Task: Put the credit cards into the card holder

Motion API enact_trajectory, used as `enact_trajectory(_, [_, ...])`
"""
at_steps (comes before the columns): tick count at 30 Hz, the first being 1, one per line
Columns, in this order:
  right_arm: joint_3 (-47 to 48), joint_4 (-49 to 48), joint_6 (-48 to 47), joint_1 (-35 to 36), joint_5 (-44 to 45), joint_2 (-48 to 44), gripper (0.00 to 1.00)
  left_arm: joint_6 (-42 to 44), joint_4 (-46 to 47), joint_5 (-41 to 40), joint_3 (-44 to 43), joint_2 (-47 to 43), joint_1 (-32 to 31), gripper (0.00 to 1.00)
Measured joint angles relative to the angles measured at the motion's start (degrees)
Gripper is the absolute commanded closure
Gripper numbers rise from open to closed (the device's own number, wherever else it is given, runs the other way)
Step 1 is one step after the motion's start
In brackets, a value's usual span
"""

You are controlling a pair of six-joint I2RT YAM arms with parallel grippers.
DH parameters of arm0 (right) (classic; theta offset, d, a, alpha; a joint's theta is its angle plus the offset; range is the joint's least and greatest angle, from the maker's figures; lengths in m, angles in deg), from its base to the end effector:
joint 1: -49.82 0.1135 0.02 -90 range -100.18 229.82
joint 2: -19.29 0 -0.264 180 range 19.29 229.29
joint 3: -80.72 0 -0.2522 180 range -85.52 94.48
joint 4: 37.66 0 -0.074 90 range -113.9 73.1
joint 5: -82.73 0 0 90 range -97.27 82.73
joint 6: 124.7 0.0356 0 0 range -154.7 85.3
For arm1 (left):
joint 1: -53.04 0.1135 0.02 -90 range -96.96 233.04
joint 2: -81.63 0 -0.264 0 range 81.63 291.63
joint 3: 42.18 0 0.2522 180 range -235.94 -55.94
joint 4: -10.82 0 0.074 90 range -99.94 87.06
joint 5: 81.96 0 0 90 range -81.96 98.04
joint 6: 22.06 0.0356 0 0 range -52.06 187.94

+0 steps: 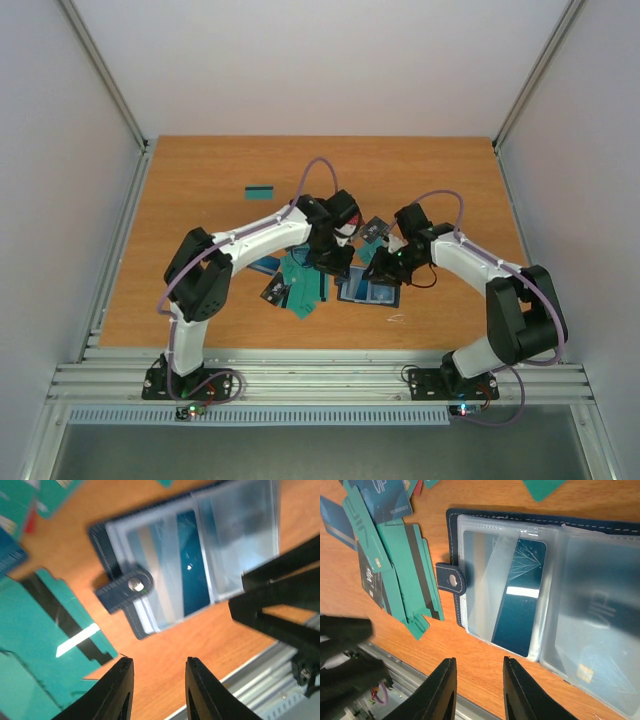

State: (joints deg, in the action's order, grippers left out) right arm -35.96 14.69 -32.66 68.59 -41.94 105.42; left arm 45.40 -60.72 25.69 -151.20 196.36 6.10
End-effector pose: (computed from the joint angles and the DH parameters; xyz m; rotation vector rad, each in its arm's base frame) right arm 0.2407 0.1032 0.1793 -0.5296 2.8045 0.9426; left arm 0.2688 -0.3034 0.2229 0.7028 2.9980 -0.5888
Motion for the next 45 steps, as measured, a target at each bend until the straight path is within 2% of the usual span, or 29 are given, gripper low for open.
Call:
enact_trajectory(6, [0.8, 0.9, -0.6, 0.0, 1.0, 1.0, 0.84, -3.1, 3.6, 5.4, 7.1, -0.9, -1.0, 0.71])
enact_trajectory(14, [-0.1, -1.7, -0.7, 0.0, 1.3, 5.2, 0.94, -6.4, 8.1, 9.6, 8.0, 0.6, -0.7, 0.69])
enact_trajectory(17, [-0.7, -2.8, -0.7, 0.0, 1.2, 6.6, 0.95, -7.1, 9.2, 10.7, 8.0, 1.1, -0.8, 0.68])
enact_trajectory(23, [-1.4, -4.4, -0.7, 0.0, 1.0, 8.4, 0.95, -8.0, 10.0, 10.9, 8.0, 3.0, -0.7, 0.61])
enact_trajectory(45, [-2.6, -7.1, -0.7, 0.0, -1.4, 10.3, 0.98, -7.9, 11.0, 11.5, 8.0, 6.4, -0.7, 0.60])
